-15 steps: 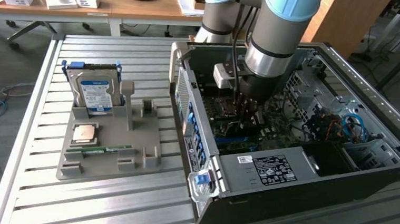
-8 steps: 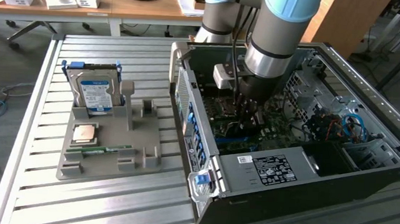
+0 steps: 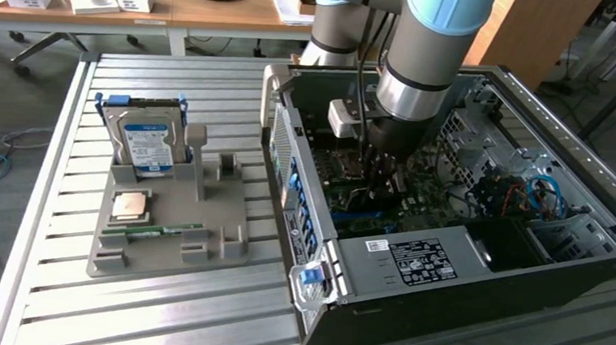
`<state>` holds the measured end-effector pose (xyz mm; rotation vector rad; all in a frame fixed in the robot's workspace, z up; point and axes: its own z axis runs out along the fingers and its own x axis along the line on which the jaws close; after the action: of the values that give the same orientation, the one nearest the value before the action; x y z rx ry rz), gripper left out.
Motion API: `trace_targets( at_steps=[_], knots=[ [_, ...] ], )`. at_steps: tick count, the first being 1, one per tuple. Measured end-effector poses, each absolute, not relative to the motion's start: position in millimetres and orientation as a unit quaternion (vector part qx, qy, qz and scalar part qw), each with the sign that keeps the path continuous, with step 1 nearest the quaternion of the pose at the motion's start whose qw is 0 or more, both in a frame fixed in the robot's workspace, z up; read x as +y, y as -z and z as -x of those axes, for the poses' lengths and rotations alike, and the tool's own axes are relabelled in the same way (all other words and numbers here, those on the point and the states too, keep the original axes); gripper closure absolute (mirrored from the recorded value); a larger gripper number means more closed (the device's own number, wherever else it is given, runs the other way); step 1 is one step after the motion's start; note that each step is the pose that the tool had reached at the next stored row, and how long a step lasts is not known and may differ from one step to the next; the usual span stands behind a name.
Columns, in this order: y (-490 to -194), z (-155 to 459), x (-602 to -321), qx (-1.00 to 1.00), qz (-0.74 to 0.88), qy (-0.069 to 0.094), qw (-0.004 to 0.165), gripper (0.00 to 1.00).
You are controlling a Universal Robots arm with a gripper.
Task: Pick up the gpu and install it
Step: 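Insert the gpu into the slot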
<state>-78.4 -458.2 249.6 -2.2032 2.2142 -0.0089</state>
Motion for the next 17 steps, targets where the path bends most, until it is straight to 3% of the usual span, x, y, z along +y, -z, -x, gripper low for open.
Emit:
trace_targets(
  at_steps=[17],
  knots=[
    [-248.2,79.0,-457.0,0.709,0.705,0.003,0.009,0.74]
  ],
)
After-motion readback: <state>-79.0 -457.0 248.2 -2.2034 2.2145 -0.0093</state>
